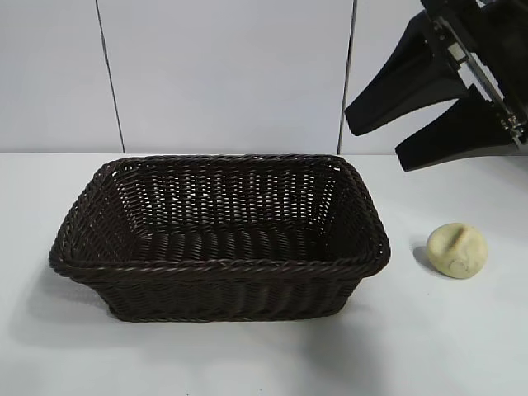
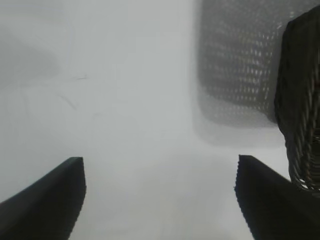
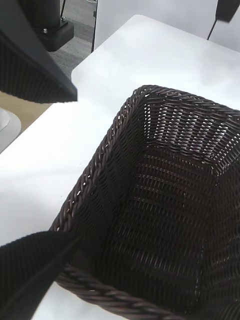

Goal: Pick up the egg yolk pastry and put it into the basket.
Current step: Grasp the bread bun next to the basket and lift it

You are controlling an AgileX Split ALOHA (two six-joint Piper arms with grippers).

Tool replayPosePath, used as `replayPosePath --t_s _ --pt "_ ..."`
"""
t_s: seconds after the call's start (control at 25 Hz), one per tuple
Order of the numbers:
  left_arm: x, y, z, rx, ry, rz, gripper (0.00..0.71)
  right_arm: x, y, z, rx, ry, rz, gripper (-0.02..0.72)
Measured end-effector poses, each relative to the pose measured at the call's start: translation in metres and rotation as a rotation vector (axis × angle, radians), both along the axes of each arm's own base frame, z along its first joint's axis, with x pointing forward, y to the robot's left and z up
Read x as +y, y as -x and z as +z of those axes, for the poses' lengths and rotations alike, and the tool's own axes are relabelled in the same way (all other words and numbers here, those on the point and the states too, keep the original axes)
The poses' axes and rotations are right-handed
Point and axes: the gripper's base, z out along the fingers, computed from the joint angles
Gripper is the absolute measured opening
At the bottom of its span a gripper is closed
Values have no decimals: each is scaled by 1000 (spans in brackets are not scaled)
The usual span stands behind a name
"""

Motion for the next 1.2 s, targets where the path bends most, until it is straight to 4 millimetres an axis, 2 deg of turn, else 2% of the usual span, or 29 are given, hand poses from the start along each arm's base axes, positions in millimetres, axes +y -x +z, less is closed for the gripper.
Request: replayPosePath --t_s 0.12,0.28,0.52,0.68,0.96,1.2 --pt "1 30 21 -64 -10 1 596 0 0 0 1 0 -1 519" --pt "3 84 33 -117 -30 38 596 0 0 0 1 0 -1 519" --pt "3 156 23 -186 -30 49 596 0 0 0 1 0 -1 519" --pt "3 193 11 -271 -28 53 596 0 0 0 1 0 -1 519" --pt "2 234 -21 -361 -26 56 596 0 0 0 1 0 -1 519" --pt "2 246 -40 -395 -25 60 596 0 0 0 1 0 -1 519"
